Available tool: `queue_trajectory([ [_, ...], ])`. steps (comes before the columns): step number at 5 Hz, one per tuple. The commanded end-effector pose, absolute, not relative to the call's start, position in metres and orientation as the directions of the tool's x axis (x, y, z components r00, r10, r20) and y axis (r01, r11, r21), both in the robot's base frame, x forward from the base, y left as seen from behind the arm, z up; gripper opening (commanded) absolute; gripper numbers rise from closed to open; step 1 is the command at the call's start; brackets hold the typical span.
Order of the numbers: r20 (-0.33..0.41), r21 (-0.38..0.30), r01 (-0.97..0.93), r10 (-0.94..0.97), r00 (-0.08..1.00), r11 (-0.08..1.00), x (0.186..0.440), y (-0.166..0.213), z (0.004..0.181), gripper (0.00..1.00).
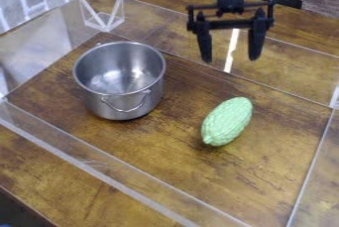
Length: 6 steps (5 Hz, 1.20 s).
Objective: Remove the green object from the silver pot and put it on the table
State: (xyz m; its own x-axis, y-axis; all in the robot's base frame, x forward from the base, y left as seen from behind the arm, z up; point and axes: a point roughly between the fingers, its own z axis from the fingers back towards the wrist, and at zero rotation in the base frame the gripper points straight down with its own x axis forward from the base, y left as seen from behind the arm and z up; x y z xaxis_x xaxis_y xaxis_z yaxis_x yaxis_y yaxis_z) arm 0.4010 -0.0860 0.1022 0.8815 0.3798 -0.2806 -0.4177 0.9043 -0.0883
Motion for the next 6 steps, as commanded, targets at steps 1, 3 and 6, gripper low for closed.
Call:
queue_trajectory([
  [1, -0.193, -0.134, -0.375, 0.347, 0.918, 0.917, 0.387, -0.092, 0.125, 1.00],
  [3, -0.202, -0.121, -0.270, 0.243, 0.949, 0.955, 0.380, -0.101, 0.094, 1.00],
  [6, -0.225, -0.095, -0.340, 0.313, 0.923, 0.935, 0.378, -0.103, 0.062, 1.00],
])
